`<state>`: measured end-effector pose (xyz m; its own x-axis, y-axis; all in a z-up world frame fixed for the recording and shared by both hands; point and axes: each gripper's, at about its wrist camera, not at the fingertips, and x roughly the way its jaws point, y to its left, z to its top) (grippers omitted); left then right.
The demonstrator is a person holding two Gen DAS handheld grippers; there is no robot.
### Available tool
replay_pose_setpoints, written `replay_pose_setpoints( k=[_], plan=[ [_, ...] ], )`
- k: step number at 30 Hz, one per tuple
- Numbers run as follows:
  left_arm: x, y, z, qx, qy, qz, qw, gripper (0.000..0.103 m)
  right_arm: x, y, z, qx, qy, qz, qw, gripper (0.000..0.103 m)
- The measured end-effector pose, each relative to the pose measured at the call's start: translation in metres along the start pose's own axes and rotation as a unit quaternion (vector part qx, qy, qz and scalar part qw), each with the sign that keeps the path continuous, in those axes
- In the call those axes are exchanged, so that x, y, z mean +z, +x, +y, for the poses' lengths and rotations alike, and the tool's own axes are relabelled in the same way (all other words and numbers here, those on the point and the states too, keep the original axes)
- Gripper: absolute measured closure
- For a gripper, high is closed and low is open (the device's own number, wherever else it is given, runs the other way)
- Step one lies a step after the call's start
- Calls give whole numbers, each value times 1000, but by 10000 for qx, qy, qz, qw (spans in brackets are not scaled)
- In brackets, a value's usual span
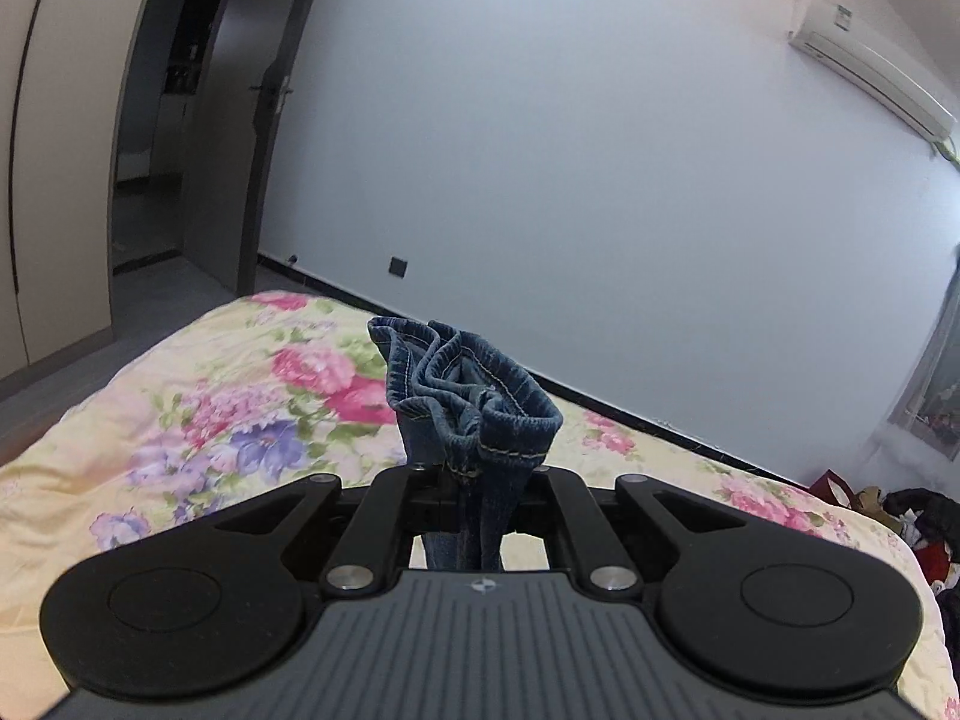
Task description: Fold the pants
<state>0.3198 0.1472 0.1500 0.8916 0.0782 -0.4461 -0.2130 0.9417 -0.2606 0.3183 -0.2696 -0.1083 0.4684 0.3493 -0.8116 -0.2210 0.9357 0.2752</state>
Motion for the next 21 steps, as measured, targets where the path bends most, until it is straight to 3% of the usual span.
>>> replay_pose_setpoints(
  k=[5, 10, 16, 21],
  plan=[
    [17, -31, -114, -128, 529, -258, 9982, 97, -13, -52, -62, -218, 114, -430, 9988, 103],
    [6, -43, -226, -429, 904, -310, 9945, 97, -27, -97, -137, -328, 449, -778, 9954, 103],
    [-41, -20, -354, -849, 1220, -116, 9888, 97, -45, -142, -222, -554, 712, -1051, 9904, 103],
    [-109, 20, -444, -1231, 1470, 373, 9807, 97, -74, -159, -279, -588, 971, -1094, 9875, 103]
  ],
)
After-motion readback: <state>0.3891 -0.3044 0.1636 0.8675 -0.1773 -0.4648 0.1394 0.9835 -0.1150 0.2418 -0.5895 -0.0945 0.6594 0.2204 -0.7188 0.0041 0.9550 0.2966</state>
